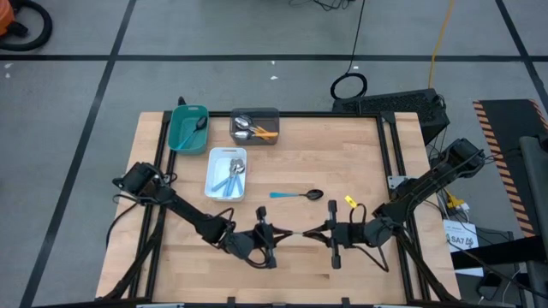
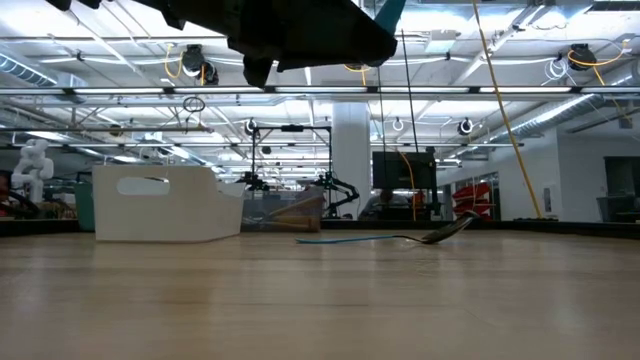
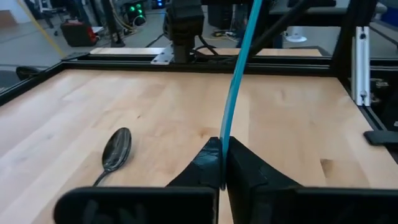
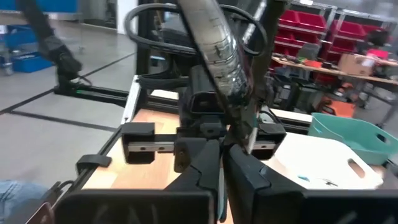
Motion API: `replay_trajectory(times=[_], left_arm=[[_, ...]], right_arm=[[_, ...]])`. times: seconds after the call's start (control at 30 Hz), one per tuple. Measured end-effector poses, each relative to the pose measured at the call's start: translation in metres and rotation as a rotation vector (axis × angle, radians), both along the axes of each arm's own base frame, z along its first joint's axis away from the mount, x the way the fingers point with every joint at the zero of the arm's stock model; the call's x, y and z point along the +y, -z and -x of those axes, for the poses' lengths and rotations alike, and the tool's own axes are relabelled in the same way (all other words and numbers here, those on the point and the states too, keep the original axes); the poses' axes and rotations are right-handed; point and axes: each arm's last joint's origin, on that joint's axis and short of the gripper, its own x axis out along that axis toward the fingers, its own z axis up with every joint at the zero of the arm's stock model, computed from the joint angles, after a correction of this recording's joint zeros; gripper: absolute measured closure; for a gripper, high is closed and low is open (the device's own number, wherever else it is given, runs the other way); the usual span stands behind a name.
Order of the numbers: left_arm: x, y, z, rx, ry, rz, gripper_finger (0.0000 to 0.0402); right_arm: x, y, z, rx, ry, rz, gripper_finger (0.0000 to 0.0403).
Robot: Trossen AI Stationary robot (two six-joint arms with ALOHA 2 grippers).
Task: Sort silverware by color (type)
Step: Put the bottom blue spoon into the green bin
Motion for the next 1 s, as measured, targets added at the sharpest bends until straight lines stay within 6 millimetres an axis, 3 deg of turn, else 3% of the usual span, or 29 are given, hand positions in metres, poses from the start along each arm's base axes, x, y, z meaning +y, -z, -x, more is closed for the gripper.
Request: replay_trajectory(times=[0.13, 0.27, 0.57, 0.7, 1.0], left_arm=[[0.002, -0.004, 0.001, 0.002, -0.014, 0.009, 0.0395], [0.006, -0.019, 0.009, 0.030, -0.019, 0.037, 0.0396], [0.028, -0.078, 0.049, 0.126, -0.050, 0.041, 0.0397], [0.046, -0.102, 0.068, 0.151, -0.077, 0.031, 0.0397], [0.100, -0.130, 0.107, 0.248, -0.240, 0.064, 0.0397]], right_arm=[[-0.001, 0.000, 0.000, 0.003, 0.040, -0.023, 0.0372], [-0.001, 0.001, 0.000, 0.006, 0.043, -0.036, 0.0337], [-0.003, 0.009, 0.001, 0.070, 0.104, -0.005, 0.0277], [-0.003, 0.010, 0.002, 0.077, 0.114, -0.004, 0.0271], [-0.003, 0.011, 0.002, 0.087, 0.115, 0.009, 0.0274]])
